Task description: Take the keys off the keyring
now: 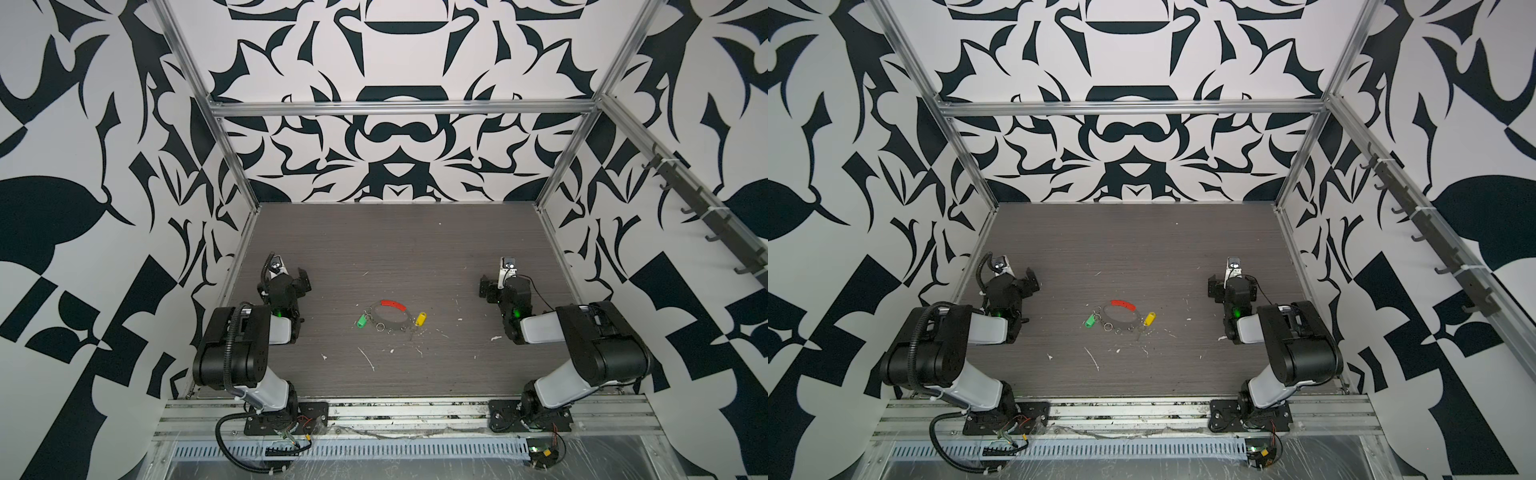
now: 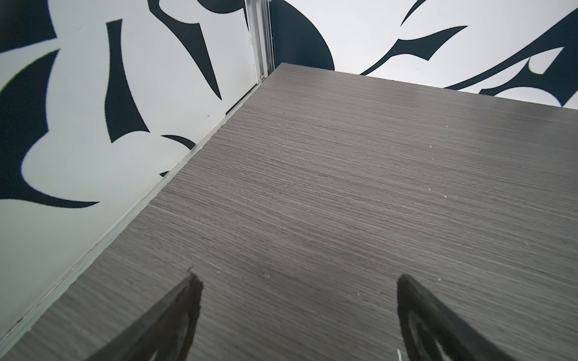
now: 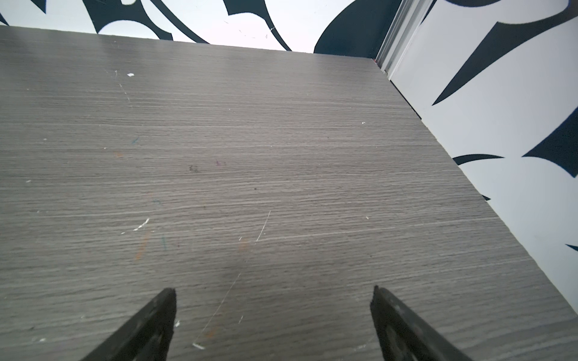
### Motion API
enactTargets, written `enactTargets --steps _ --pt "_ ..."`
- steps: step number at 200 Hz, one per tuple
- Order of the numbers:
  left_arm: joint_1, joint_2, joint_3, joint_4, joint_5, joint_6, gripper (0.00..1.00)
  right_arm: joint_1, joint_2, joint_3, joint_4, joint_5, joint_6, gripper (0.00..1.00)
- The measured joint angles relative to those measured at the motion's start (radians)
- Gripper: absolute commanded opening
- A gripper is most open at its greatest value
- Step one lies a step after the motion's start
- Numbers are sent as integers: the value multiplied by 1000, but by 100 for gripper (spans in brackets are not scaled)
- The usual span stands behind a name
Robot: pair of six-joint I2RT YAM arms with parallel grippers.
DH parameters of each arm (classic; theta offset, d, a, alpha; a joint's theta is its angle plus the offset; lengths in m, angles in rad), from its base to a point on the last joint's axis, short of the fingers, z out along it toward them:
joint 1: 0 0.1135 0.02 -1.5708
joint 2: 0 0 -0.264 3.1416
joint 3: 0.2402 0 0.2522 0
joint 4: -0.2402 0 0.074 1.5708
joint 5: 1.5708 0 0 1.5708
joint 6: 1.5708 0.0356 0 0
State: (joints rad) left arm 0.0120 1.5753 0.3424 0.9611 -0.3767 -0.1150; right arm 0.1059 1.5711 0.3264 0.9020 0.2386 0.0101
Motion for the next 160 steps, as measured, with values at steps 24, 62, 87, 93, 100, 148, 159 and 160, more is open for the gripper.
enactTargets --steps 24,62,87,93,100,148,159,160 --pt "0 0 0 0 0 0 100 0 0 0 0 0 0 100" --pt "0 0 0 0 0 0 99 0 0 0 0 0 0 100" --pt "0 0 0 0 0 0 99 0 0 1 0 -3 -3 100" --pt "0 0 0 0 0 0 100 0 0 2 -1 -5 -3 100" --pt "0 0 0 0 0 0 100 0 0 2 -1 -9 -3 100" --pt "0 -5 0 -4 0 1 100 -18 -2 4 -16 -49 -3 100" --pt "0 -41 0 -41 2 0 99 -19 -19 8 -51 -60 -3 100" --pt "0 -45 0 -46 3 1 99 -19 -21 9 -53 -60 -3 100"
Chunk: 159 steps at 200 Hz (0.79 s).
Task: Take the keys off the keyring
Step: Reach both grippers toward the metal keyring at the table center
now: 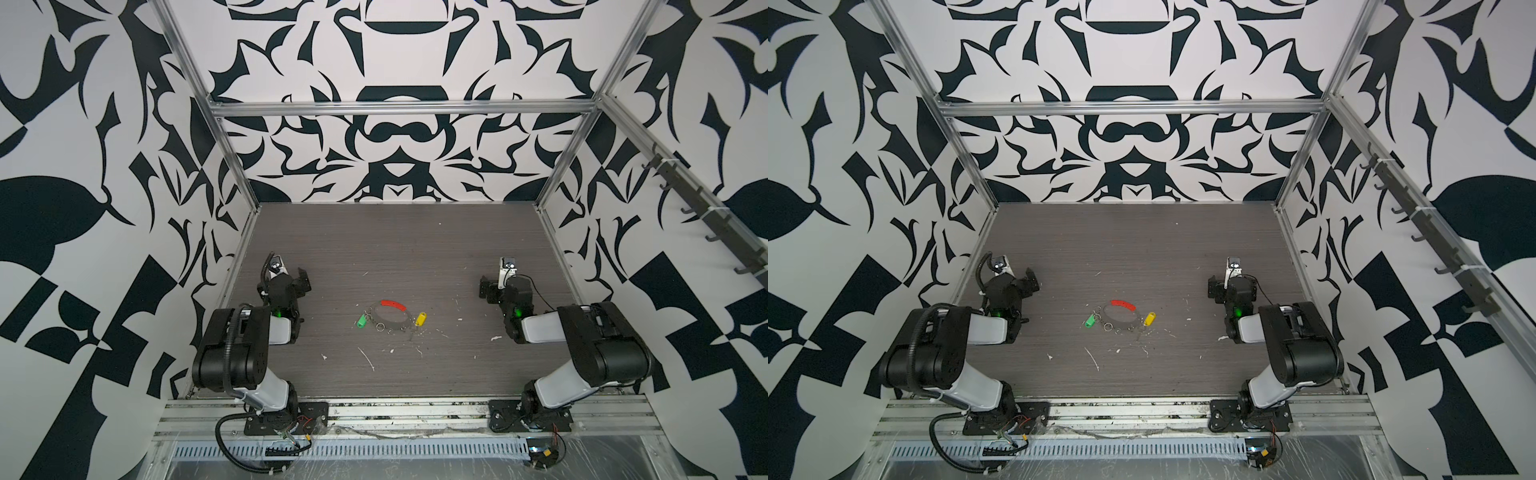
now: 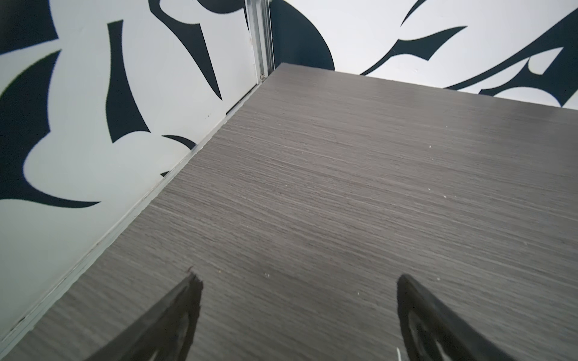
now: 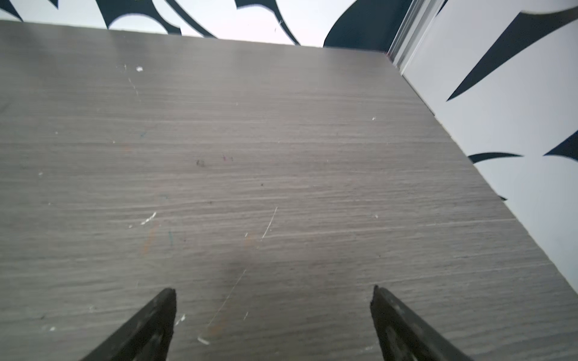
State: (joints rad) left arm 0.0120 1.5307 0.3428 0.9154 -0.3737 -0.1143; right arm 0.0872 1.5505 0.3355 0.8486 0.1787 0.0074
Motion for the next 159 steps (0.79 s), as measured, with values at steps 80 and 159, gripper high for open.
enactTargets --steps 80,159 --pt "-18 -396 82 -224 11 -209 99 95 -202 146 -321 200 41 100" --pt "83 -426 81 -490 80 -1035 99 95 -249 351 -672 169 576 97"
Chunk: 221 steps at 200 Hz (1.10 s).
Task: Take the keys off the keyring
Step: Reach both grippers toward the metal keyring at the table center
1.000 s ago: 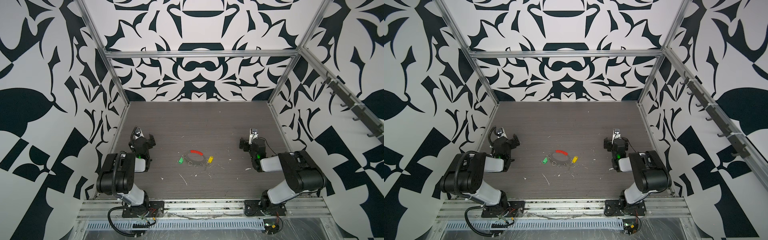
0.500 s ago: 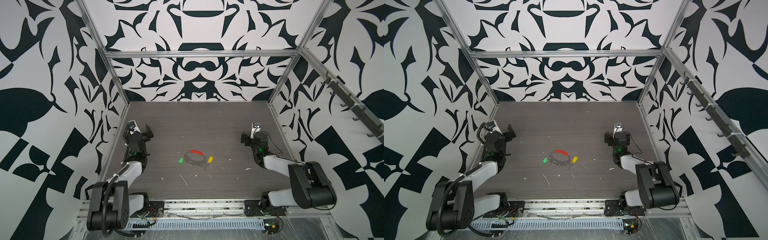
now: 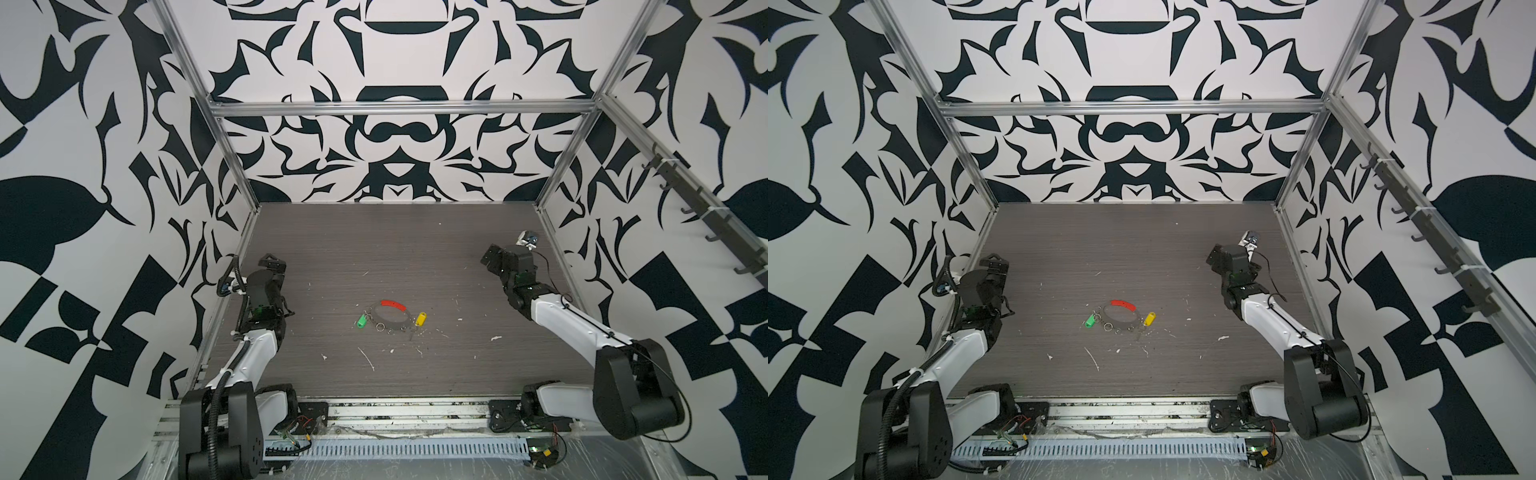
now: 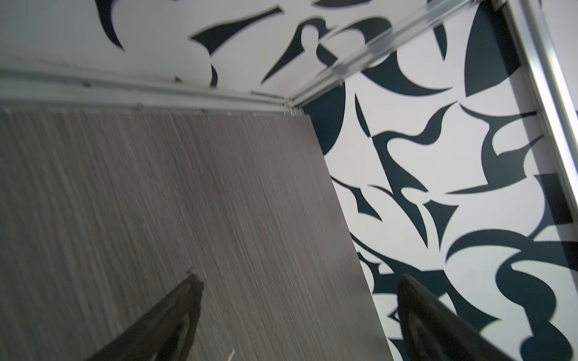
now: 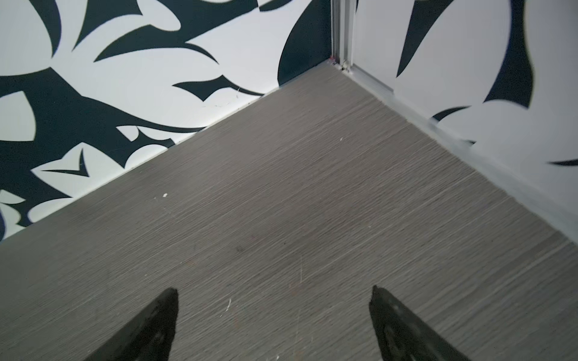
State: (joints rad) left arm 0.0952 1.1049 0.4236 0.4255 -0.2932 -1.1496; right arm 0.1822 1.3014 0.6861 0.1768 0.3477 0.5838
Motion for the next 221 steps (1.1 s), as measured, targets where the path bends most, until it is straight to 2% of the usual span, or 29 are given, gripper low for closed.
enactTargets --steps 45,65,85,97,124,135,148,174,195,221 --pt "0 29 58 4 212 -117 100 31 2 -46 0 -200 82 97" --pt "0 35 58 35 292 -136 99 117 -4 -46 -3 -245 83 97" --pt "-24 35 72 16 347 -103 100 209 -6 -43 -41 -295 66 96" --pt "-76 26 95 -32 336 -62 99 258 -1 -36 -78 -326 55 96" --pt "-332 3 233 -271 205 83 99 349 19 -31 -116 -359 22 96" --pt "-428 3 288 -331 169 143 99 390 30 -31 -126 -361 2 88" --pt "-502 -2 307 -360 170 202 99 433 43 -30 -133 -366 -23 79" --pt "-532 9 281 -408 233 273 100 501 78 -30 -128 -395 -76 63" --pt "-566 28 244 -414 273 317 99 547 107 -27 -117 -419 -123 60" --pt "-619 29 224 -424 316 352 99 591 124 -27 -94 -433 -168 51"
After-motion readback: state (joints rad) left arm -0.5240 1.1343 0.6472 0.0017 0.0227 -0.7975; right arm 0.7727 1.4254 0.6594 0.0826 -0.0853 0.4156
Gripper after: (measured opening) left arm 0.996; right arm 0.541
